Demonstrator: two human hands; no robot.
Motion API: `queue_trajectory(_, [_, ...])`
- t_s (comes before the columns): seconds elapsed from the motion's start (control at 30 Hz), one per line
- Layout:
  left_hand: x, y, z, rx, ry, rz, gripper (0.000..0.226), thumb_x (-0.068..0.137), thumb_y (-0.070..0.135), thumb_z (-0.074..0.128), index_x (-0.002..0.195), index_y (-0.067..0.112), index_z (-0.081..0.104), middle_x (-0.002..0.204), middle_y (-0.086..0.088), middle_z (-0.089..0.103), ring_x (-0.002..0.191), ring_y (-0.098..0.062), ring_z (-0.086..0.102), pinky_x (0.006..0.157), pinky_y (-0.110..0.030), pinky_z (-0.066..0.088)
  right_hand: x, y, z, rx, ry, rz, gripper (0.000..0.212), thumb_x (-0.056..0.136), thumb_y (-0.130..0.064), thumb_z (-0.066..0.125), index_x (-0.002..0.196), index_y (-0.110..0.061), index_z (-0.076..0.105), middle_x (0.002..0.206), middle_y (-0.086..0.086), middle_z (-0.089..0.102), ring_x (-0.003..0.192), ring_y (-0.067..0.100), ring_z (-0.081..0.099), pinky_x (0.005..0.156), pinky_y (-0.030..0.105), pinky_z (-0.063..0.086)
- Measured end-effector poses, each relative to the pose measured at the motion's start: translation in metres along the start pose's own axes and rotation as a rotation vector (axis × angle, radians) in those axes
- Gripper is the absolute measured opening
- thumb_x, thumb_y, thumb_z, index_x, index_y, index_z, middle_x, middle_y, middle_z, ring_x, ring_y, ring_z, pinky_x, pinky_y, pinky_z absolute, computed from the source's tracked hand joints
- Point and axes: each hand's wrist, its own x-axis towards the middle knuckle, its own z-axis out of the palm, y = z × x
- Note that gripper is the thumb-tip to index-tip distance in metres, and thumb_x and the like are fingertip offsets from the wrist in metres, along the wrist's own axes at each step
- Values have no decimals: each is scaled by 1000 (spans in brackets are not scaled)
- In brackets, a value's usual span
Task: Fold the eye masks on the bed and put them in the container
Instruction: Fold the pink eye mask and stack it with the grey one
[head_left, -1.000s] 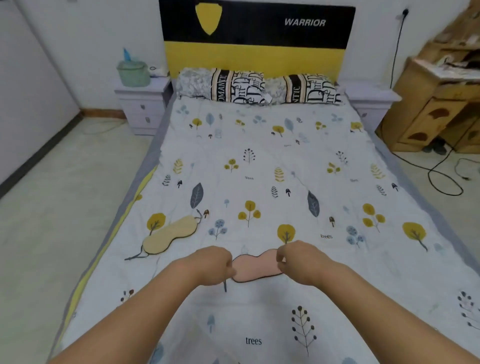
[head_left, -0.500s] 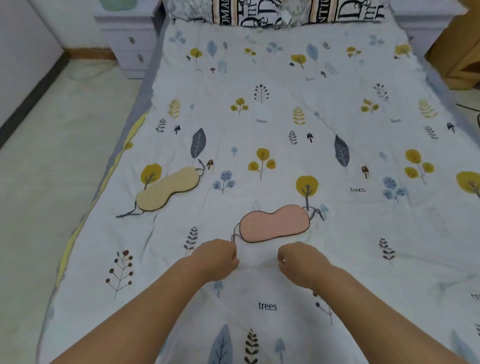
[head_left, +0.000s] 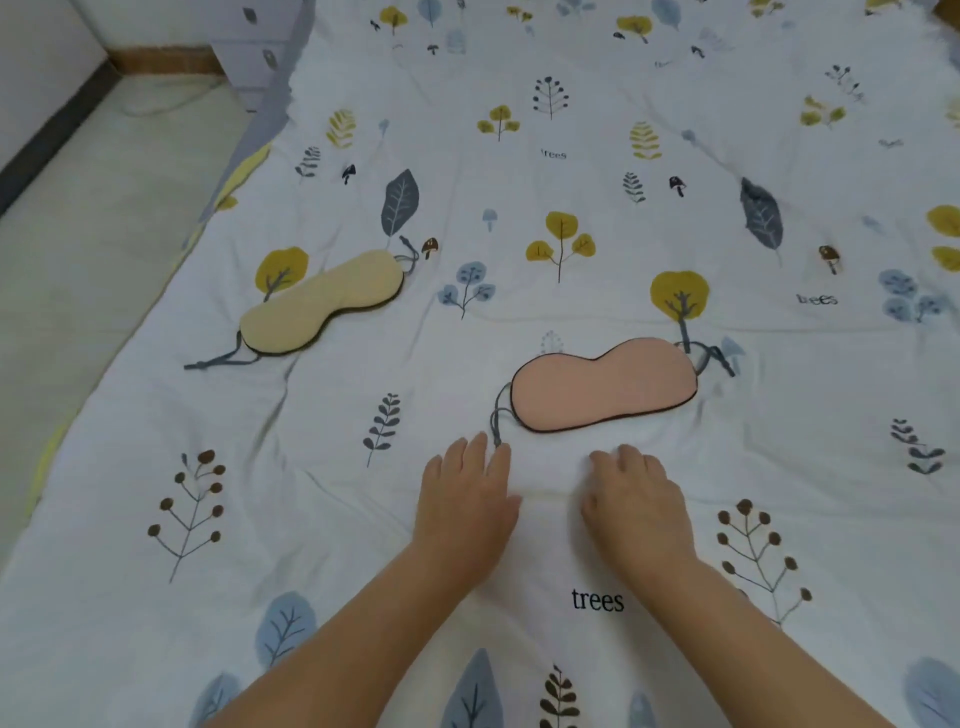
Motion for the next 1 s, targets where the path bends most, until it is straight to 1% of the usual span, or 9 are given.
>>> queue_trajectory(0.07, [-2,-1,24,11,-12,-9,64,92,44,35,148,18,16,159,-10,14,146,-27,12,116,-46,13,1,0,24,-1,30,27,47,93,-32,38,138,-18,35,146,11,32,133,28,31,104,40,32])
queue_trajectory(0.13, [-7,-2,42,35,4,5,67,90,48,36,148,17,20,158,-12,17,146,-31,15,116,-51,13,-1,0,46,8,16,43,58,95,-41,33,148,-19,20,158,12,14,145,27,11,116,48,16])
queue_trajectory(0.2, [-10,0,52,58,82,25,64,84,48,48,138,14,44,146,-15,44,135,-34,40,107,-55,33,-2,0,66,27,78,44,60,96,-41,30,150,-19,15,160,13,10,147,28,6,118,50,7])
queue_trajectory(0.27, [-8,1,59,74,173,22,59,81,47,45,128,13,57,135,-15,56,125,-33,52,100,-56,43,-3,0,78,63,175,45,59,95,-39,32,149,-17,21,158,14,16,147,29,11,118,51,7])
queue_trajectory(0.53, [-5,-1,79,81,354,42,61,81,43,34,126,11,58,133,-16,58,124,-34,53,100,-57,41,-4,4,95,128,317,40,57,95,-37,32,148,-20,23,158,10,20,147,24,11,119,46,3])
queue_trajectory(0.63, [-6,-1,79,91,355,19,65,83,46,27,134,12,50,140,-15,51,131,-33,46,106,-56,33,-5,4,98,128,330,39,58,94,-40,23,150,-24,16,160,6,13,147,21,6,119,43,-1])
queue_trajectory(0.7, [-6,-2,83,89,333,6,67,87,49,19,145,16,30,154,-12,30,143,-30,24,116,-51,14,-6,5,100,136,345,36,60,92,-41,18,150,-25,14,160,5,11,147,20,4,119,42,-2])
queue_trajectory(0.77, [-6,-3,90,97,347,14,66,91,50,17,149,18,14,159,-9,14,147,-27,9,118,-48,1,-9,6,103,150,367,29,60,92,-41,17,150,-25,14,160,5,12,147,20,5,119,41,-2])
queue_trajectory(1.0, [-9,-2,96,75,403,17,61,94,46,21,149,20,14,159,-6,14,147,-23,8,118,-43,0,-8,10,106,185,398,-9,55,96,-36,25,149,-22,20,159,7,16,147,22,8,119,43,0])
